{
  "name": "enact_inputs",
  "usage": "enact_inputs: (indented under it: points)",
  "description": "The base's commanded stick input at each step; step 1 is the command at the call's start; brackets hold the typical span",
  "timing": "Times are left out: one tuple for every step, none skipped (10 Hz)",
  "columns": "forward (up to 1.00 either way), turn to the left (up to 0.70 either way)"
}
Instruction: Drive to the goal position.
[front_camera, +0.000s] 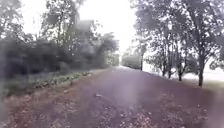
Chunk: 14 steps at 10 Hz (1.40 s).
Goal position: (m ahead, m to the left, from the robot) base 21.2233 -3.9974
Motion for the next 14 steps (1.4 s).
enact_inputs:
  points:
    - [1.0,0.0]
    - [1.0,0.0]
    - [1.0,0.0]
    - [1.0,0.0]
    - [1.0,0.0]
    - [1.0,-0.04]
    - [1.0,-0.23]
    - [1.0,-0.39]
    - [1.0,-0.4]
    - [1.0,-0.4]
    - [1.0,-0.4]
    - [1.0,-0.4]
    - [1.0,-0.4]
    - [1.0,-0.37]
